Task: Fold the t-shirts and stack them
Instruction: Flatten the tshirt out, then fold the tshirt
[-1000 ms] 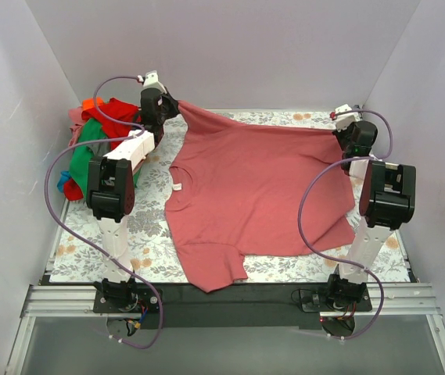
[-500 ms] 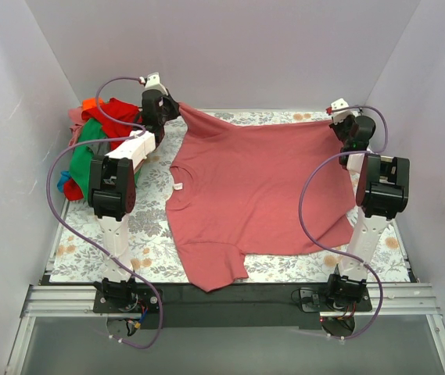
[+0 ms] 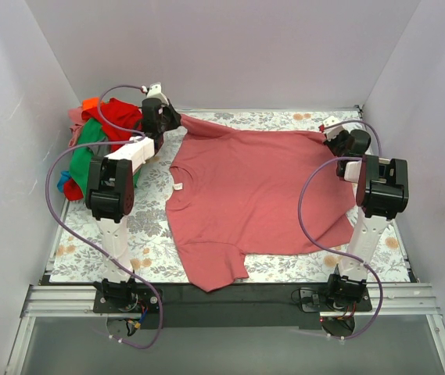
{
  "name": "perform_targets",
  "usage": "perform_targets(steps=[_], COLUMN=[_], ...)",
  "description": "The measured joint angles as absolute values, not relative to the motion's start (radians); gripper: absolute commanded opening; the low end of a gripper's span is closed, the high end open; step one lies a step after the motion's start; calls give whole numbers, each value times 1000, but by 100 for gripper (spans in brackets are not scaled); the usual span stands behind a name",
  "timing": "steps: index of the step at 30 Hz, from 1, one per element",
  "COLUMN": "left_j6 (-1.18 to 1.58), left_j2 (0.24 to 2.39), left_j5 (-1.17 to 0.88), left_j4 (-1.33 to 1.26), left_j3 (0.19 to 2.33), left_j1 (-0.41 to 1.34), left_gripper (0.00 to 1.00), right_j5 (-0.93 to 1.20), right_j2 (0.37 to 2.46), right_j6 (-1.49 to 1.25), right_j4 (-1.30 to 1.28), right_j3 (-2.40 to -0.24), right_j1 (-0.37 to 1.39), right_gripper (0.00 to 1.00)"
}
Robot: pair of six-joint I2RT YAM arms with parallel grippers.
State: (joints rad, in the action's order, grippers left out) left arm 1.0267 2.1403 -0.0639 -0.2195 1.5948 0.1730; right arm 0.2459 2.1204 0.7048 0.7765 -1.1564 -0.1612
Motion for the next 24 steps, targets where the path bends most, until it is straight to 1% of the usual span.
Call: perform_targets(steps=[14, 24], left_j6=[1028, 1037], left_j2=[1980, 1884], left_j5=[-94, -105], left_j4=[-240, -264], left_j3=[1439, 1311], left_j1=[172, 172], left_gripper=[0, 0], right_j5=[281, 282], right_j2=[2022, 2013], right_j6=[710, 710], right_j4=[797, 810], right_j3=[-1079, -1023], right_j1=[-165, -199], right_gripper=[1, 1])
